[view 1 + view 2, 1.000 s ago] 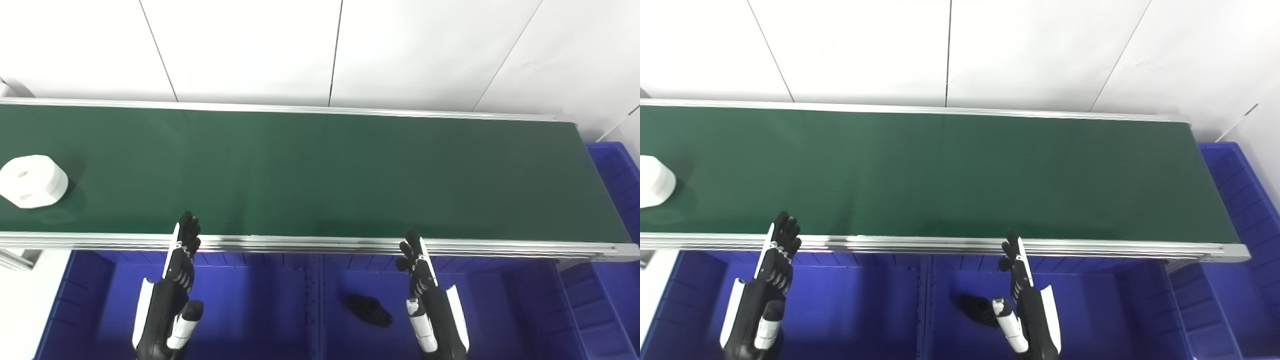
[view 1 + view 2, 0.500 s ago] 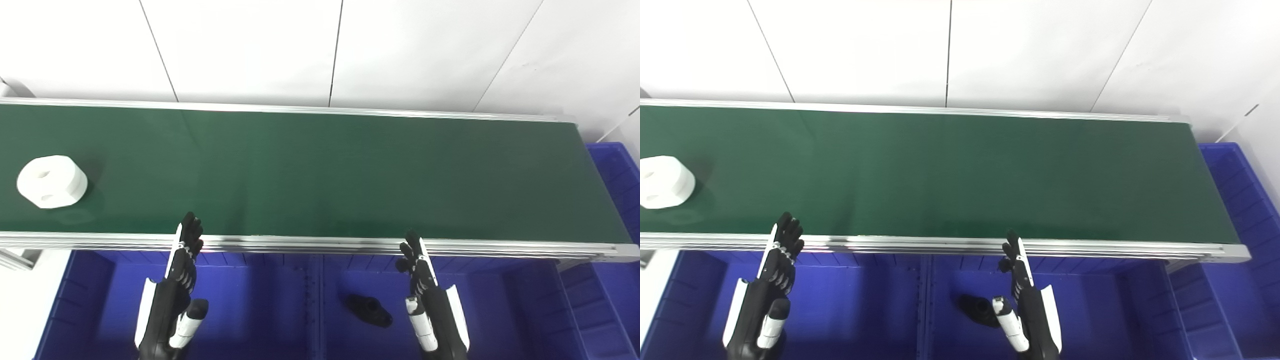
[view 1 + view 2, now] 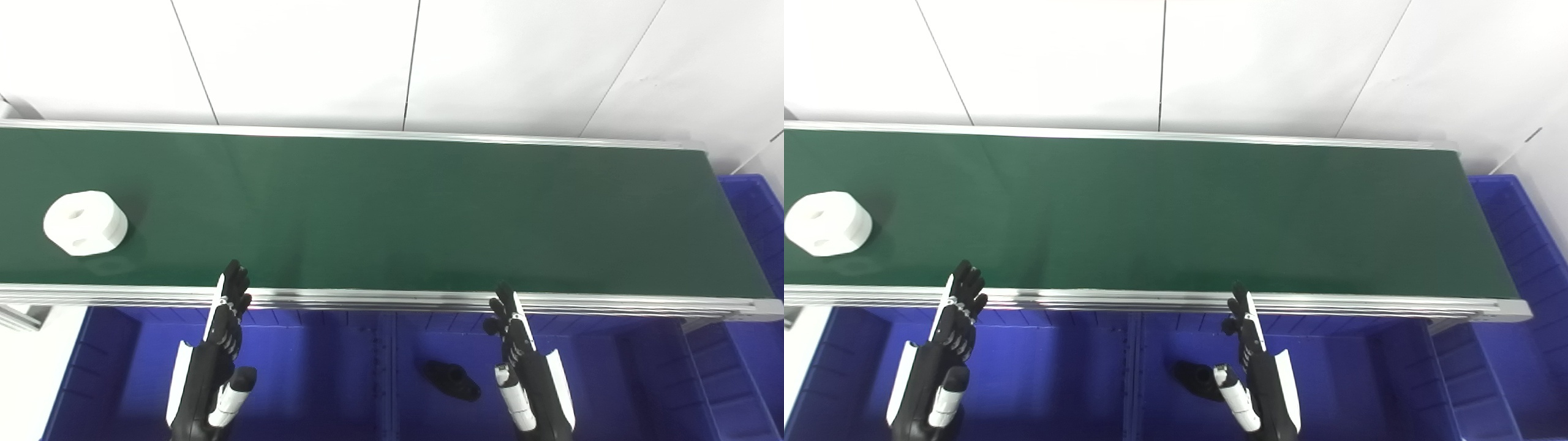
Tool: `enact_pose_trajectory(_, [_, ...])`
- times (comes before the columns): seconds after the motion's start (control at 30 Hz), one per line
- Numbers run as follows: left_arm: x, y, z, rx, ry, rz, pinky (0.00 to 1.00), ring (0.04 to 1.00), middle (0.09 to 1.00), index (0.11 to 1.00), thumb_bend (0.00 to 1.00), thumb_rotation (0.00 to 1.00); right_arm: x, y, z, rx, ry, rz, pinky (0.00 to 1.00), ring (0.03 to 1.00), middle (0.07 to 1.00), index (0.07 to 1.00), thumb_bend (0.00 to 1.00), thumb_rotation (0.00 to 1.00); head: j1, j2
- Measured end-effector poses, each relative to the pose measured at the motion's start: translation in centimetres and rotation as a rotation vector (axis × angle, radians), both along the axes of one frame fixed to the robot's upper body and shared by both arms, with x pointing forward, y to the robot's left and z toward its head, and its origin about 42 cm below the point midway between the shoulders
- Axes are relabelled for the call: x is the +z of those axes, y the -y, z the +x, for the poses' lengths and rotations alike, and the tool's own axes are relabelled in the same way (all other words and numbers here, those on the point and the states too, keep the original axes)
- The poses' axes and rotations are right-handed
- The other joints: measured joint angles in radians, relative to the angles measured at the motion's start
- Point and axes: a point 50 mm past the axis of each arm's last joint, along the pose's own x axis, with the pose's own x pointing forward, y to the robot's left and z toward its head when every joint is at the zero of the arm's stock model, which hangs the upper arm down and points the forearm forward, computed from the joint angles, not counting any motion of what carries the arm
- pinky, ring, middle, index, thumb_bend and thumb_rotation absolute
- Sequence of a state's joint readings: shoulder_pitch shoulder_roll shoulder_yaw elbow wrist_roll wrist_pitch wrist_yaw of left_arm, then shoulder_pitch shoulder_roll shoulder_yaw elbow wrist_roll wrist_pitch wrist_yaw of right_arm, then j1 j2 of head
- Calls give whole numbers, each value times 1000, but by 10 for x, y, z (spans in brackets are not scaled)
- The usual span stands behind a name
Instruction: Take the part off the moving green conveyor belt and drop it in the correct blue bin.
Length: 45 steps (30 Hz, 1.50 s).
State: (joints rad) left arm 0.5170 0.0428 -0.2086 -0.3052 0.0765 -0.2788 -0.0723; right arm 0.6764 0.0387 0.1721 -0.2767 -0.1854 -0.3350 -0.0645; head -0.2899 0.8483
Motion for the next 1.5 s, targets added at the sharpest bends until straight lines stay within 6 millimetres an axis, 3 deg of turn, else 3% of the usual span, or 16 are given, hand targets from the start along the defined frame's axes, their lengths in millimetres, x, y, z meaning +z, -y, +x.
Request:
enact_pose_trajectory(0.17, [-2,2,-1,-7,-6,-4,987,1000,1000,1000,805,895,-2,1,-1,2,-8,-1,968,990,1000,1000,774,946,44,-26])
enact_pose_trajectory(0.33, [-7,8,-2,-15,-26,-16,988,1000,1000,1000,802,868,-10,5,-5,2,-40,3,971,989,1000,1000,782,932,124,-84])
enact_pose_trajectory(0.47, [-18,16,-4,-13,-54,-17,974,994,1000,1000,870,867,-20,11,-7,-3,-69,10,969,989,1000,1000,781,937,150,-118])
enact_pose_trajectory(0.7, [-21,19,-5,-15,-43,-17,958,983,995,1000,954,864,-25,17,-9,-13,-73,8,978,993,1000,1000,817,941,193,-176])
enact_pose_trajectory(0.87, [-28,24,-6,-12,-54,-13,934,972,986,1000,953,856,-30,21,-9,-16,-69,18,999,1000,1000,1000,798,931,241,-216])
enact_pose_trajectory(1.07, [-31,32,-6,-11,-50,3,887,950,972,997,950,856,-34,28,-12,3,-70,20,1000,1000,1000,1000,778,925,275,-236])
enact_pose_trajectory(1.23, [-38,33,-6,-4,-43,32,845,929,964,985,902,860,-39,33,-12,-7,-83,18,1000,1000,1000,1000,776,937,288,-265])
enact_pose_trajectory(1.3, [-42,35,-7,-8,-50,36,853,931,963,982,895,844,-41,34,-11,-9,-86,22,1000,1000,1000,1000,767,926,298,-300])
enact_pose_trajectory(1.5, [-46,38,-5,-16,-39,47,824,917,951,965,858,837,-47,37,-12,-1,-107,34,1000,1000,1000,1000,799,911,324,-327])
